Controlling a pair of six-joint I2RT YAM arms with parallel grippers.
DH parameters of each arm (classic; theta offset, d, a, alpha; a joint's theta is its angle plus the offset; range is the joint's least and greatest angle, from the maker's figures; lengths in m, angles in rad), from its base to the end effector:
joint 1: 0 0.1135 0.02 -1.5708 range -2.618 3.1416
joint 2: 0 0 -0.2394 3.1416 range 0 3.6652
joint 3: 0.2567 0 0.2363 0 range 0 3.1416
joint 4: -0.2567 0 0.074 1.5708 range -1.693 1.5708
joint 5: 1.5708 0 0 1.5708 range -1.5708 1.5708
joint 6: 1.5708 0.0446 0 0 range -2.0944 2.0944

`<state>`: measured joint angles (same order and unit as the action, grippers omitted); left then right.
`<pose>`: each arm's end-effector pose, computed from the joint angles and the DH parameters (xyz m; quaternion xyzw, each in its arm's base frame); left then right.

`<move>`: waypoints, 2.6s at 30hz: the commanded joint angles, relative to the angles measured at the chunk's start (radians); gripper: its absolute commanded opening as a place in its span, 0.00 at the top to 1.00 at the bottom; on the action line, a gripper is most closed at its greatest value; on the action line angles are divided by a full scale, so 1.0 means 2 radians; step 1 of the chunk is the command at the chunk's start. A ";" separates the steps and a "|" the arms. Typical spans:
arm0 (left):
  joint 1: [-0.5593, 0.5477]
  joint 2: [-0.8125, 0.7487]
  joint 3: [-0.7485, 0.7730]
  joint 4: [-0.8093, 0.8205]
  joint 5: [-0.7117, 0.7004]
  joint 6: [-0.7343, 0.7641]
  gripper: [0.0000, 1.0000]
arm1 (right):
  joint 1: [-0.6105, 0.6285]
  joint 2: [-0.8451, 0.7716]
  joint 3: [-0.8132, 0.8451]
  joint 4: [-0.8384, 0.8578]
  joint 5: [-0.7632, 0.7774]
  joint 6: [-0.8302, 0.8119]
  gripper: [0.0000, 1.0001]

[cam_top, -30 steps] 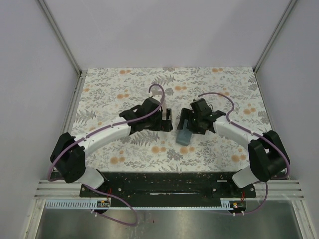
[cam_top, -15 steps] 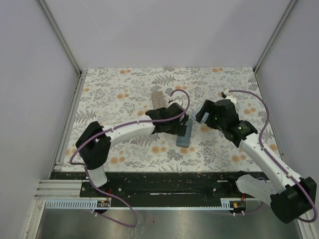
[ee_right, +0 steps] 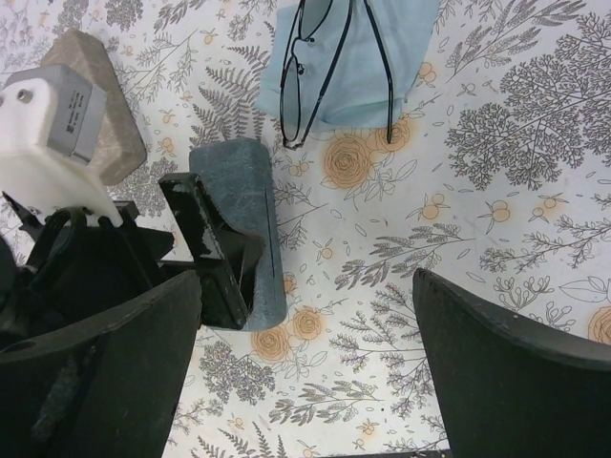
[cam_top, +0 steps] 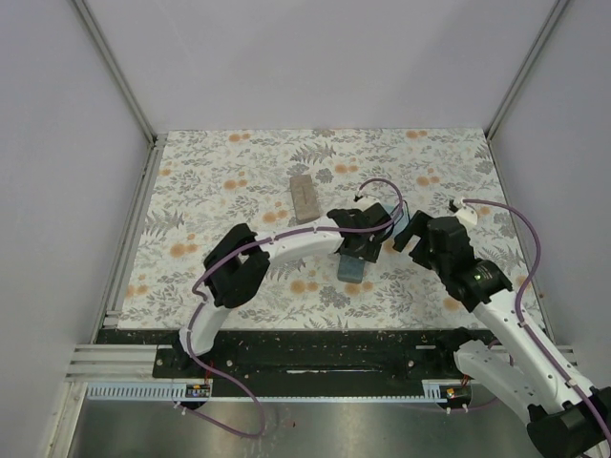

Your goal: Organize the sunglasses

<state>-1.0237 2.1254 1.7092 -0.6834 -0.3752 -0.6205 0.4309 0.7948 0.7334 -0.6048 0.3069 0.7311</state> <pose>0.2386 -0.3603 0.1766 0.1486 0.9447 -0.0446 0.2890 0.1653 0.0612 0.2582 0.1990 0.8689 0.1221 0.4365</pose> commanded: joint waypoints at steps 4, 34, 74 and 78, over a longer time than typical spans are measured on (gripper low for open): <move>0.002 0.033 0.059 -0.025 -0.023 -0.002 0.01 | -0.001 -0.013 0.001 -0.001 0.025 0.003 0.01; 0.189 -0.260 -0.203 0.194 0.374 -0.014 0.64 | -0.001 -0.041 -0.061 0.255 -0.342 -0.011 0.01; 0.194 -0.402 -0.404 0.682 0.549 -0.319 0.61 | -0.001 0.050 -0.068 0.594 -0.516 0.167 0.01; 0.187 -0.398 -0.399 0.684 0.548 -0.319 0.61 | -0.001 0.053 -0.072 0.608 -0.518 0.178 0.22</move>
<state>-0.6312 1.3384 0.8898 0.5713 0.7109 -1.2392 0.4297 0.8955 0.5533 0.5438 -0.7124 1.0618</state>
